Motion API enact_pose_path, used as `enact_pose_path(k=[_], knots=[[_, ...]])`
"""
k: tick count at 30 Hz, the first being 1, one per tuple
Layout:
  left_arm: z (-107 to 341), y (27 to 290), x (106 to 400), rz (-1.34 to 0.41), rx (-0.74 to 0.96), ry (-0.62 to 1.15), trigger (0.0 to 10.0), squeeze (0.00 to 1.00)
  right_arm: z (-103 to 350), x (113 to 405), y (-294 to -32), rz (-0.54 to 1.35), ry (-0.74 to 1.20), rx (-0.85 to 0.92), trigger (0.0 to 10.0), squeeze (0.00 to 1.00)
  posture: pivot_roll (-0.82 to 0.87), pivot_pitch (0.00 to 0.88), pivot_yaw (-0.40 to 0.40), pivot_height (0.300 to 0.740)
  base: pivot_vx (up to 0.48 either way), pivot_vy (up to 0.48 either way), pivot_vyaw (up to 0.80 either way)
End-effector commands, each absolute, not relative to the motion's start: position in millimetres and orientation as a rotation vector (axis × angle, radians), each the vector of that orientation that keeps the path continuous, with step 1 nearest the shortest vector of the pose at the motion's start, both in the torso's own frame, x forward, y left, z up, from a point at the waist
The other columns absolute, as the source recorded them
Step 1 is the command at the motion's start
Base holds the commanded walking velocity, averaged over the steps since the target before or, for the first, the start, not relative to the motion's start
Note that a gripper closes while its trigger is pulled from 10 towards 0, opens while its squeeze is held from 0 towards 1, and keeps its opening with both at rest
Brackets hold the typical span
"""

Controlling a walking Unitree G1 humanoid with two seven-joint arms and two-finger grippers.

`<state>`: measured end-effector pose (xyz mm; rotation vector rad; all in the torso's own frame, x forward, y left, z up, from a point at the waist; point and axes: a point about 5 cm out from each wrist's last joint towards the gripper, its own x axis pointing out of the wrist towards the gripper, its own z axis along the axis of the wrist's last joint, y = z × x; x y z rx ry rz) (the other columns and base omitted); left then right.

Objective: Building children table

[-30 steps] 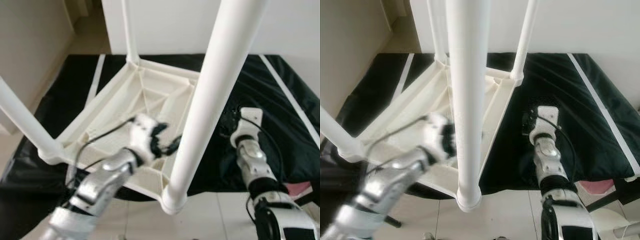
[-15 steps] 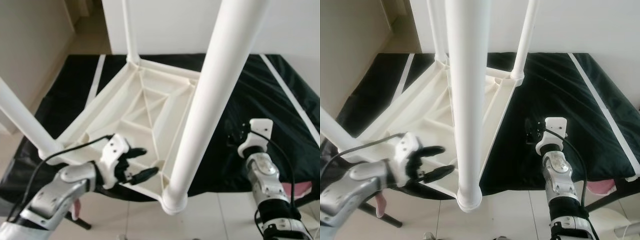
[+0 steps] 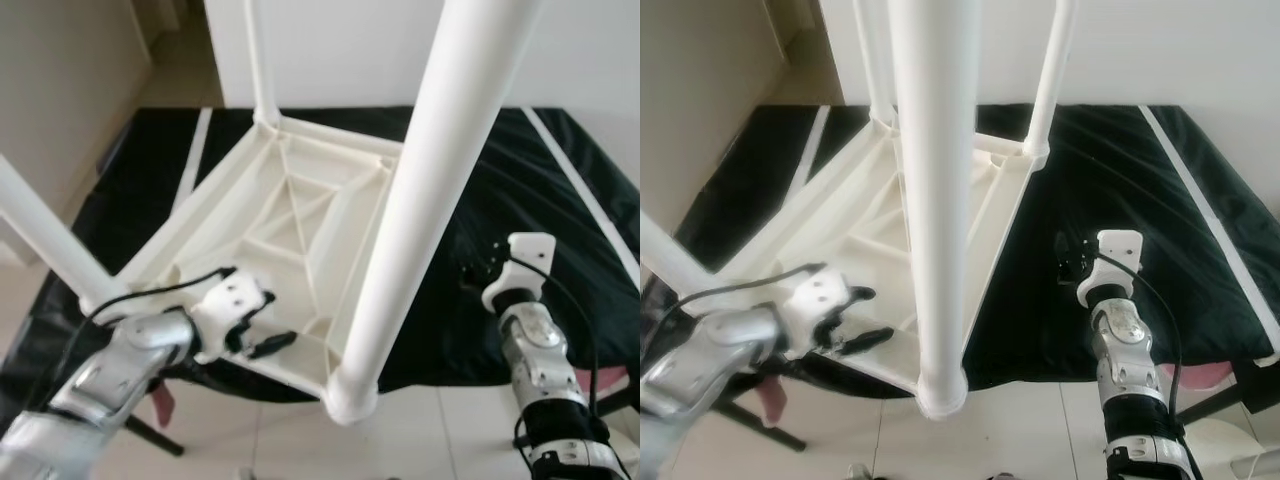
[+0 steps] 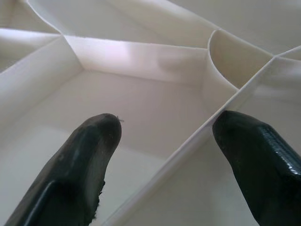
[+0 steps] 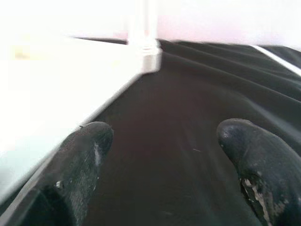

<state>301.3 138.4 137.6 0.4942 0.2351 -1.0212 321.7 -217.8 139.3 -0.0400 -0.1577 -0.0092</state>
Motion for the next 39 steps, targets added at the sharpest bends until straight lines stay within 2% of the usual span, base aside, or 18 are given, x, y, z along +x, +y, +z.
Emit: enact_pose_path(k=[1, 9, 13, 16, 18, 22, 24, 27, 29, 39], knots=[[121.6, 158.6, 316.6, -0.683, 0.517, 0.293, 10.0, 0.0, 134.9, 317.0, -221.4, -0.007, -0.139, -0.023, 10.0, 0.0, -0.02, 0.101, -0.002, 0.74, 0.0, 0.0, 0.0], [118.6, 139.7, 336.1, -0.586, 0.452, 0.288, 10.0, 0.0, 137.4, 314.4, -224.4, -0.002, -0.15, -0.002, 10.0, 0.0, -0.04, 0.103, 0.015, 0.74, 0.0, 0.0, 0.0], [124.1, 95.5, 351.5, -0.562, 0.38, 0.234, 10.0, 0.0, 144.2, 305.0, -231.2, 0.027, -0.189, 0.018, 10.0, 0.0, -0.06, 0.102, 0.029, 0.74, 0.0, 0.0, 0.0], [127.0, 84.7, 355.7, -0.564, 0.374, 0.214, 10.0, 0.0, 145.9, 298.5, -231.8, 0.095, -0.186, -0.021, 10.0, 0.0, -0.07, 0.101, 0.035, 0.74, 0.0, 0.0, 0.0], [136.4, 68.0, 357.4, -0.616, 0.281, 0.181, 10.0, 0.0, 145.7, 287.5, -236.2, 0.205, -0.149, -0.096, 10.0, 0.0, -0.09, 0.1, 0.046, 0.74, 0.0, 0.0, 0.0], [139.8, 64.4, 357.9, -0.641, 0.246, 0.169, 10.0, 0.0, 145.4, 282.9, -240.4, 0.238, -0.127, -0.124, 10.0, 0.0, -0.09, 0.099, 0.051, 0.74, 0.0, 0.0, 0.0], [156.2, 60.3, 353.0, -0.763, 0.137, 0.087, 10.0, 0.0, 146.1, 272.0, -252.4, 0.3, -0.077, -0.16, 10.0, 0.0, -0.1, 0.096, 0.057, 0.74, 0.0, 0.0, 0.0], [161.2, 60.0, 351.1, -0.807, 0.108, 0.061, 10.0, 0.0, 147.3, 268.6, -256.3, 0.316, -0.065, -0.179, 10.0, 0.0, -0.1, 0.094, 0.059, 0.74, 0.0, 0.0, 0.0], [168.9, 63.8, 342.0, -0.907, 0.109, 0.005, 10.0, 0.0, 148.5, 259.4, -263.2, 0.386, -0.021, -0.2, 10.0, 0.0, -0.1, 0.09, 0.059, 0.74, 0.0, 0.0, 0.0], [185.8, 82.6, 320.9, -1.046, 0.076, -0.086, 10.0, 0.0, 152.5, 237.7, -255.3, 0.623, 0.087, -0.233, 10.0, 0.0, -0.1, 0.079, 0.058, 0.74, 0.0, 0.0, 0.0]])
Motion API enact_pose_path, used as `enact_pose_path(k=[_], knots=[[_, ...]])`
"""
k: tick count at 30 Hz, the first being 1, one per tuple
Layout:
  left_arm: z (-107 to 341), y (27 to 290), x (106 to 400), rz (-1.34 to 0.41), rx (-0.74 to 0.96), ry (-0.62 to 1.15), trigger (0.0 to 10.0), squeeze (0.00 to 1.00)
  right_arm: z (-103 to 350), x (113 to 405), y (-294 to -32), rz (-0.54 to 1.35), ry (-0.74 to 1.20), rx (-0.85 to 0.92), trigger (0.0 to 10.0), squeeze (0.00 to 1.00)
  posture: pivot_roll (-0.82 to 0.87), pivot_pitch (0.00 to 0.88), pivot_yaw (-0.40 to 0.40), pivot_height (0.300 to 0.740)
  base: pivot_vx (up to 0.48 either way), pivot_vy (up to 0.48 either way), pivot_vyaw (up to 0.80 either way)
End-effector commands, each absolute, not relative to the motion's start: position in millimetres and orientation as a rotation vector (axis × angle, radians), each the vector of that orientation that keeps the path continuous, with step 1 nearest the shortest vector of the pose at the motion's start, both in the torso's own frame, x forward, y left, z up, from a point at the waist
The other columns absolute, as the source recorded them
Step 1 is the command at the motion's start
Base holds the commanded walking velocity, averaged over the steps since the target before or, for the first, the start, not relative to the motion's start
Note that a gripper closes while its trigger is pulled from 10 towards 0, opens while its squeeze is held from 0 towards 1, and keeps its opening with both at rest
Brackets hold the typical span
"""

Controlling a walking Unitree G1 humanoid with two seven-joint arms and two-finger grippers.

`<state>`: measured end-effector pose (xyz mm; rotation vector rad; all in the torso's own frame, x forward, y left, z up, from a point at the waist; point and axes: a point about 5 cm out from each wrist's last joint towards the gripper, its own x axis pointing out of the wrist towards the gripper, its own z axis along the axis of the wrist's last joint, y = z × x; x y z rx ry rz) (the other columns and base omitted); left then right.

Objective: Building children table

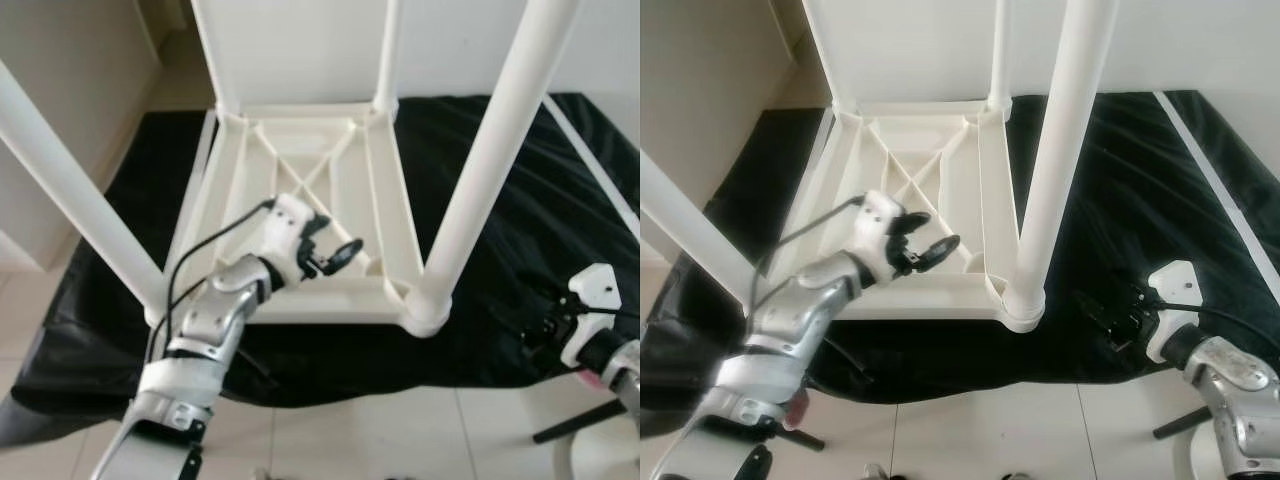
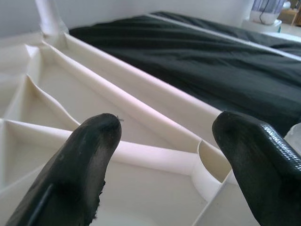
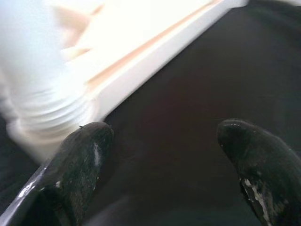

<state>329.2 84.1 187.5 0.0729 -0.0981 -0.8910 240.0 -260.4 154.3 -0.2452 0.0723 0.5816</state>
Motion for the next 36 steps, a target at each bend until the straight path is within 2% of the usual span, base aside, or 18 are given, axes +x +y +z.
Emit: enact_pose_path(k=[1, 12, 17, 22, 25, 29, 30, 32, 33, 36], knots=[[186.5, 85.8, 319.6, -1.039, 0.074, -0.087, 10.0, 0.0, 152.9, 237.1, -250.9, 0.655, 0.091, -0.226, 10.0, 0.0, -0.09, 0.078, 0.054, 0.74, 0.0, 0.0, 0.0], [189.1, 91.7, 307.4, -1.042, 0.059, -0.088, 10.0, 0.0, 161.4, 234.4, -225.0, 0.861, 0.093, -0.188, 10.0, 0.0, -0.07, 0.067, 0.035, 0.74, 0.0, 0.0, 0.0], [187.1, 91.2, 297.4, -1.052, 0.047, -0.058, 10.0, 0.0, 171.4, 258.0, -196.2, 0.875, -0.016, -0.176, 10.0, 0.0, -0.06, 0.057, 0.022, 0.74, 0.0, 0.0, 0.0], [186.3, 84.0, 288.1, -1.082, 0.039, -0.056, 10.0, 0.0, 169.6, 272.2, -184.0, 0.847, -0.04, -0.165, 10.0, 0.0, -0.05, 0.053, 0.014, 0.74, 0.0, 0.0, 0.0], [183.2, 82.1, 286.8, -1.074, 0.034, -0.041, 10.0, 0.0, 167.9, 274.7, -182.9, 0.84, -0.036, -0.167, 10.0, 0.0, -0.05, 0.048, 0.009, 0.74, 0.0, 0.0, 0.0], [169.5, 66.4, 276.9, -1.077, 0.039, 0.005, 10.0, 0.0, 160.1, 281.9, -187.6, 0.796, -0.005, -0.159, 10.0, 0.0, -0.04, 0.042, 0.006, 0.74, 0.0, 0.0, 0.0], [168.5, 63.8, 274.4, -1.089, 0.039, 0.006, 10.0, 0.0, 159.7, 283.1, -189.4, 0.784, -0.006, -0.159, 9.5, 0.0, -0.04, 0.039, 0.008, 0.74, 0.0, 0.0, 0.0], [168.2, 62.4, 272.8, -1.096, 0.039, 0.008, 10.0, 0.0, 159.6, 284.2, -190.3, 0.776, -0.007, -0.16, 9.5, 0.0, -0.04, 0.039, 0.008, 0.74, 0.0, 0.0, 0.0], [167.8, 59.8, 271.9, -1.101, 0.026, 0.017, 10.0, 0.0, 159.5, 286.2, -194.1, 0.749, -0.012, -0.162, 0.0, 0.0, -0.04, 0.038, 0.009, 0.74, 0.0, 0.0, 0.0], [167.6, 55.4, 271.6, -1.102, 0.024, 0.022, 10.0, 0.0, 158.4, 289.4, -200.6, 0.7, -0.015, -0.167, 0.0, 0.0, -0.05, 0.034, 0.014, 0.74, 0.0, 0.0, 0.0]])
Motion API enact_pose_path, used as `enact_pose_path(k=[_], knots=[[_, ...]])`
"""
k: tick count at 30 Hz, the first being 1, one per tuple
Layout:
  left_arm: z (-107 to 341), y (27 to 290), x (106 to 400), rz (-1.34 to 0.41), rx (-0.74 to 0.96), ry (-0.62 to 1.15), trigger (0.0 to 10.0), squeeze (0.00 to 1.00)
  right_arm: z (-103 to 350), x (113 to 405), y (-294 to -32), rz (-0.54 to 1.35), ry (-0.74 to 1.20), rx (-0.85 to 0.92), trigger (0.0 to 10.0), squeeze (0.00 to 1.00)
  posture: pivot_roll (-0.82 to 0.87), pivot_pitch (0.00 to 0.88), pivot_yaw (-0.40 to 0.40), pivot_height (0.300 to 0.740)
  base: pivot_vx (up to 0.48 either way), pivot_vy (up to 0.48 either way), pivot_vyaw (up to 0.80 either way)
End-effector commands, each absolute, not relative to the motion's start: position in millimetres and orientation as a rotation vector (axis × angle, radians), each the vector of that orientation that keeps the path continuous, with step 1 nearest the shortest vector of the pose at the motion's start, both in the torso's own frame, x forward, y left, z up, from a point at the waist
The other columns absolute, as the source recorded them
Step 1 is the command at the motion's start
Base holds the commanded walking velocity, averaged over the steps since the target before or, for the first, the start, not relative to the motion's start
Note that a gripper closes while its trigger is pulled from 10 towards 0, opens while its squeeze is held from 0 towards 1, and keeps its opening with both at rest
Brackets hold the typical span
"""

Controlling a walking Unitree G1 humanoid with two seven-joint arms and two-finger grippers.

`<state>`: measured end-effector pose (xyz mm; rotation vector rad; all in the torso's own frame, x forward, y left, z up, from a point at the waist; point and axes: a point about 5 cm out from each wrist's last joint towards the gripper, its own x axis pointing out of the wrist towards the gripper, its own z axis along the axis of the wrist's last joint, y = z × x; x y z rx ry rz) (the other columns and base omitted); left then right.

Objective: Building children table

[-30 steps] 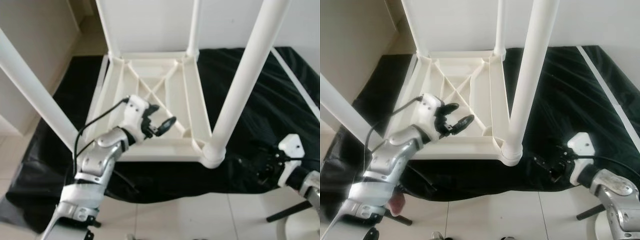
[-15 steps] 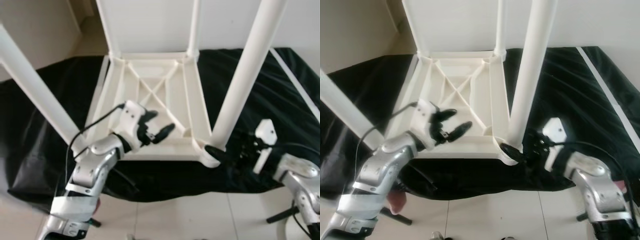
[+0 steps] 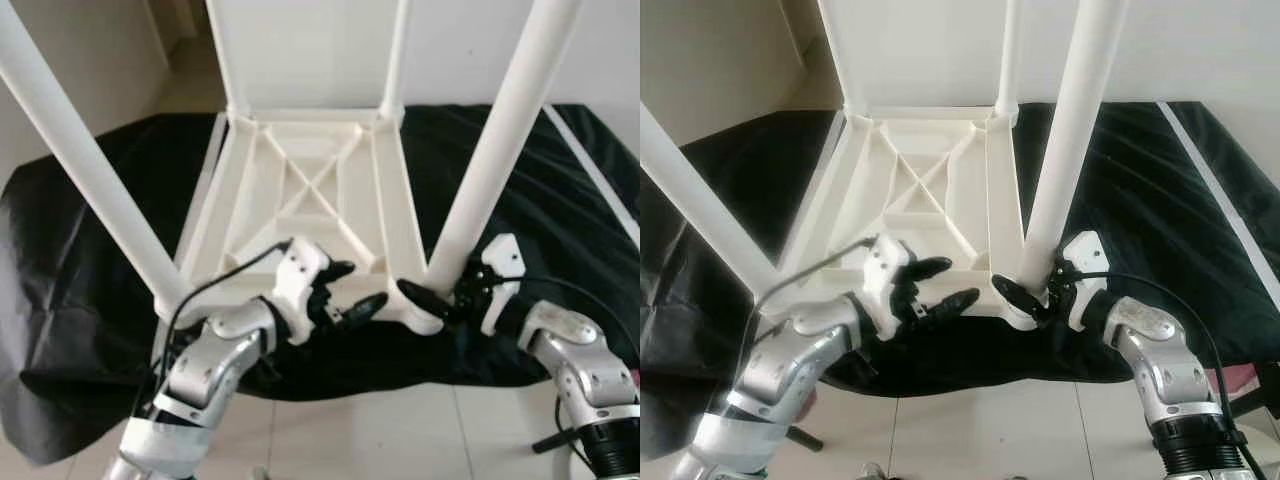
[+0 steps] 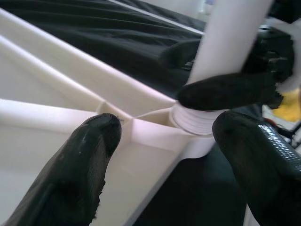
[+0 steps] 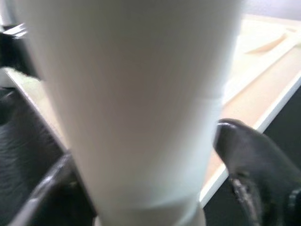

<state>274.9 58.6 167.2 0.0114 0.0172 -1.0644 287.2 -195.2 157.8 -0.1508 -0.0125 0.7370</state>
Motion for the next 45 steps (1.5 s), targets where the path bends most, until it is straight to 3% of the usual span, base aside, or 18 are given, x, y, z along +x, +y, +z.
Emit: enact_pose_path(k=[1, 9, 10, 13, 14, 20, 27, 36, 45], knots=[[167.8, 53.8, 272.6, -1.1, 0.024, 0.022, 10.0, 0.0, 157.8, 290.3, -203.6, 0.676, -0.014, -0.167, 0.0, 0.0, -0.05, 0.033, 0.016, 0.74, 0.0, 0.0, 0.0], [169.4, 51.8, 276.8, -1.083, 0.03, 0.02, 10.0, 0.0, 154.9, 292.2, -215.0, 0.549, -0.016, -0.168, 0.0, 0.0, -0.07, 0.03, 0.033, 0.74, 0.0, 0.0, 0.0], [169.3, 51.0, 276.8, -1.083, 0.03, 0.02, 10.0, 0.0, 153.9, 293.0, -217.9, 0.51, -0.009, -0.161, 1.0, 0.0, -0.07, 0.03, 0.036, 0.74, 0.0, 0.0, 0.0], [169.1, 50.2, 276.7, -1.083, 0.03, 0.021, 10.0, 0.0, 152.7, 294.0, -220.8, 0.472, -0.001, -0.153, 1.0, 0.0, -0.07, 0.03, 0.036, 0.74, 0.0, 0.0, 0.0], [168.7, 48.7, 276.9, -1.077, 0.032, 0.016, 10.0, 0.0, 151.0, 296.8, -226.2, 0.392, 0.01, -0.158, 10.0, 0.0, -0.08, 0.034, 0.041, 0.74, 0.0, 0.0, 0.0], [176.7, 44.2, 285.3, -0.998, -0.011, -0.039, 10.0, 0.0, 141.6, 304.6, -236.7, 0.167, 0.067, -0.154, 10.0, 0.0, -0.09, 0.035, 0.046, 0.74, 0.0, 0.0, 0.0], [178.9, 43.3, 290.9, -0.945, -0.037, -0.05, 10.0, 0.0, 137.5, 308.3, -226.5, 0.003, 0.057, -0.118, 10.0, 0.0, -0.1, 0.039, 0.045, 0.74, 0.0, 0.0, 0.0], [178.6, 43.2, 292.0, -0.917, -0.053, -0.054, 10.0, 0.0, 119.4, 304.8, -212.9, -0.448, 0.09, 0.004, 10.0, 0.0, -0.09, 0.042, 0.032, 0.74, 0.0, 0.0, 0.0], [176.6, 42.2, 288.8, -0.912, -0.051, -0.054, 10.0, 0.0, 129.2, 319.4, -170.2, -0.367, 0.051, 0.054, 10.0, 0.0, -0.08, 0.042, 0.025, 0.74, 0.0, 0.0, 0.0]])
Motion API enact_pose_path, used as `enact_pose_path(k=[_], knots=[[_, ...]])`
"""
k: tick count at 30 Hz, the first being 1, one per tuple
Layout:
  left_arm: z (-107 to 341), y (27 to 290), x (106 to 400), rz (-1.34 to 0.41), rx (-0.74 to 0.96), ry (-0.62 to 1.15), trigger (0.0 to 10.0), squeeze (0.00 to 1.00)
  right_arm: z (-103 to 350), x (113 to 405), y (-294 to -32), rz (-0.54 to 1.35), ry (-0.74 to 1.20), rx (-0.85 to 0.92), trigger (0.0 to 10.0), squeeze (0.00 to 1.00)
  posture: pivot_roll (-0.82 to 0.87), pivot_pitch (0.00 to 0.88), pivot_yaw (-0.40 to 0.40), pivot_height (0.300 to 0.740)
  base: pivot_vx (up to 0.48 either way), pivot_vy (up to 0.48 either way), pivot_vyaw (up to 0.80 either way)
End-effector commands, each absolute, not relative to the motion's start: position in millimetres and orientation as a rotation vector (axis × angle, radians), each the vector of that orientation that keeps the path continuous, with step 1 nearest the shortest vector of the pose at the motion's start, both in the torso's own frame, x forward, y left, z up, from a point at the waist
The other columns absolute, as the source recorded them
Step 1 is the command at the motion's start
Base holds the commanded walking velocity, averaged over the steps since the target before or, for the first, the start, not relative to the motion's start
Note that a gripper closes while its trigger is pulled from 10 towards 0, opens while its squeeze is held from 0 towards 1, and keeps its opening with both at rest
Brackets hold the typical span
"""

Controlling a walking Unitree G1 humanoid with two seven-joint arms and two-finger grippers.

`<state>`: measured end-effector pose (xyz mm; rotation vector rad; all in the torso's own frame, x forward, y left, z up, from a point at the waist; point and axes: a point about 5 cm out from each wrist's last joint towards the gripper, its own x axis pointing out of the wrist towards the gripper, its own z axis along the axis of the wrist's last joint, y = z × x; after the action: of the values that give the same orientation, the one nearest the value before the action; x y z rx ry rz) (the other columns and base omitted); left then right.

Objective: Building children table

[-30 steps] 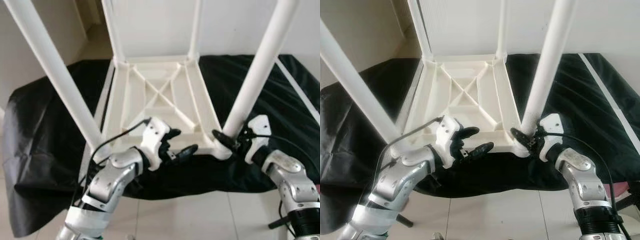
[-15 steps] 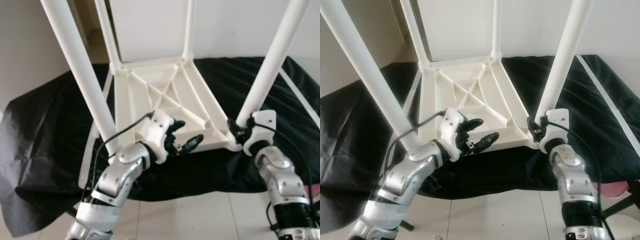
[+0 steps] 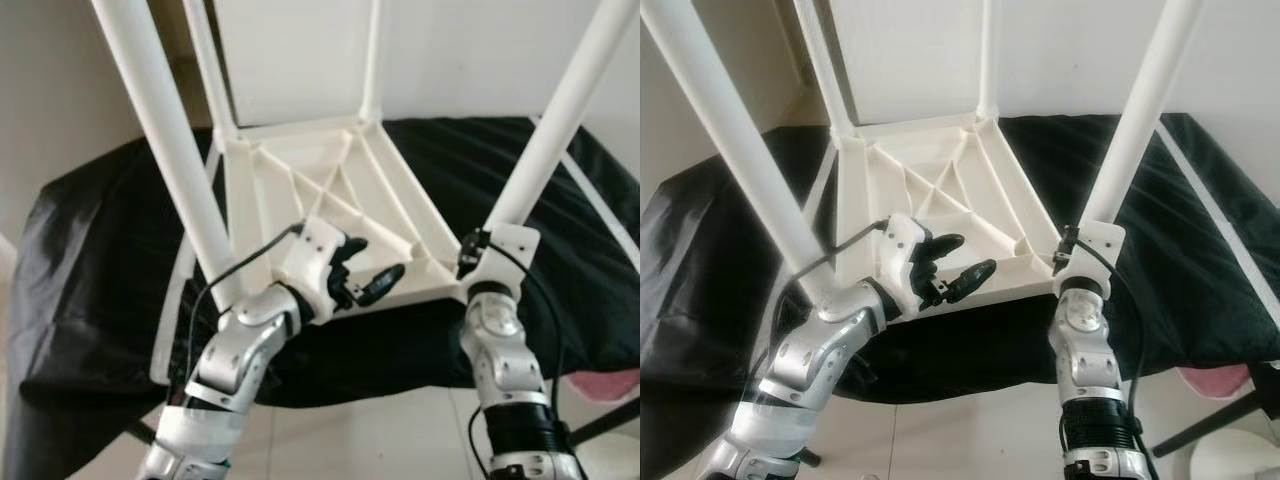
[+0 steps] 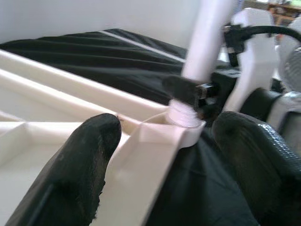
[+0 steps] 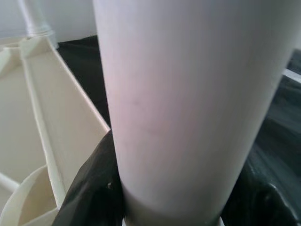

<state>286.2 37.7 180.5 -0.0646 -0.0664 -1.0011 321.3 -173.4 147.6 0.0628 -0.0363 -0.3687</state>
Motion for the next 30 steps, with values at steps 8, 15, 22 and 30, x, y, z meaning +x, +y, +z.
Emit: enact_pose_path(k=[8, 15, 22, 30], knots=[[176.5, 44.7, 290.3, -0.892, -0.043, -0.06, 10.0, 0.0, 142.4, 319.0, -167.2, -0.259, -0.048, 0.133, 10.0, 0.0, -0.07, 0.043, 0.017, 0.74, 0.0, 0.0, 0.0], [177.0, 42.5, 289.0, -0.917, -0.061, -0.054, 10.0, 0.0, 147.1, 316.8, -178.7, -0.262, -0.085, 0.13, 10.0, 1.0, -0.08, 0.042, 0.022, 0.74, 0.0, 0.0, 0.0], [179.5, 42.9, 288.4, -0.918, -0.061, -0.075, 10.0, 0.0, 148.7, 300.3, -182.5, -0.139, -0.159, 0.133, 10.0, 1.0, -0.08, 0.042, 0.022, 0.74, 0.0, 0.0, 0.0], [182.2, 43.9, 288.1, -0.912, -0.052, -0.095, 10.0, 0.0, 153.2, 289.7, -210.8, 0.009, -0.189, 0.09, 10.0, 1.0, -0.09, 0.048, 0.029, 0.74, 0.0, 0.0, 0.0]])
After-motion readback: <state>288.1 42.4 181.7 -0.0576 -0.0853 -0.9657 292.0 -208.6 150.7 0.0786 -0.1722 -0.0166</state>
